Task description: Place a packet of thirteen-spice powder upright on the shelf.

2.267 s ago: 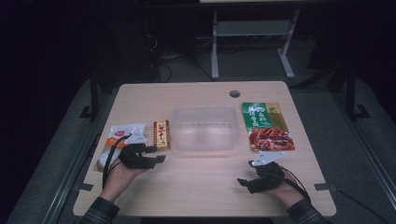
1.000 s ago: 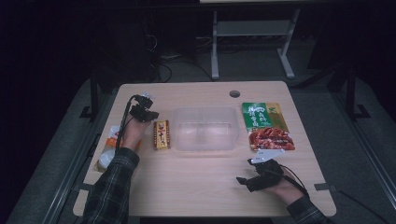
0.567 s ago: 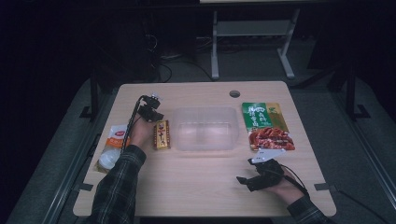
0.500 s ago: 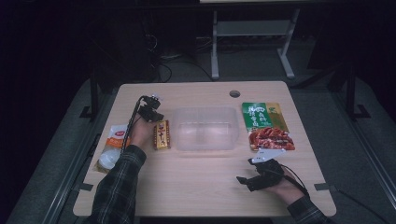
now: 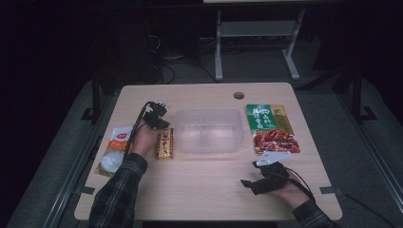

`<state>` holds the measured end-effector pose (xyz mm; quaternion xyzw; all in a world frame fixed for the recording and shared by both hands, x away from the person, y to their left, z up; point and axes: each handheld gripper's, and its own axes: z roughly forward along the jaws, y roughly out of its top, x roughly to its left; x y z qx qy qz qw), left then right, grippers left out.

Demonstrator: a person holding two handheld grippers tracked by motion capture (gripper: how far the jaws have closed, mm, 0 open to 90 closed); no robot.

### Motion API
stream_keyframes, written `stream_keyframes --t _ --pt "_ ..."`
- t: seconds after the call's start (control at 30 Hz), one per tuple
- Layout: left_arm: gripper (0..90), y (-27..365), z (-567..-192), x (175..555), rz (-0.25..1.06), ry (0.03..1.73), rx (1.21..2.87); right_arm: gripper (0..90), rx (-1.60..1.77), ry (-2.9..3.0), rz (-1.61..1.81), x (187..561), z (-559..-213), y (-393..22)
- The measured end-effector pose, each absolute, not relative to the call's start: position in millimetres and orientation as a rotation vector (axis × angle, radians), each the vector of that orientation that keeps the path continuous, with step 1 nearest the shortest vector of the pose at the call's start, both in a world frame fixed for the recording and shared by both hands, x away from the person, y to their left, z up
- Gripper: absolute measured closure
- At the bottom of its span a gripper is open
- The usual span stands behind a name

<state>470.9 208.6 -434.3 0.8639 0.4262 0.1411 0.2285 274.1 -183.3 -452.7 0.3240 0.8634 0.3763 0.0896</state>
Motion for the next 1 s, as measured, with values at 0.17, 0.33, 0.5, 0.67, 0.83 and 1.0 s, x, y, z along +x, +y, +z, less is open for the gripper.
stream_keyframes --t 0.17,0.33,0.5,0.67,0.83,1.0 --pt "89.9 210.1 -435.6 459.6 0.343 1.167 2.376 17.2 0.959 2.567 1.117 273.7 -452.8 -182.7" --pt "90.0 210.9 -436.1 446.1 0.296 1.154 2.368 17.2 0.959 2.574 1.110 274.2 -453.2 -182.6" --pt "90.0 211.5 -438.3 427.3 0.269 1.133 2.363 17.2 0.962 2.572 1.109 274.0 -453.4 -181.9" --pt "90.0 212.1 -439.4 413.9 0.206 1.115 2.355 17.2 0.965 2.571 1.108 274.1 -453.4 -181.8" --pt "89.9 213.5 -439.4 400.8 0.203 1.106 2.369 17.2 0.965 2.571 1.107 274.0 -453.2 -181.9" --pt "89.9 216.8 -439.8 387.5 0.170 1.063 2.383 17.2 0.965 2.570 1.106 274.3 -453.0 -182.5"
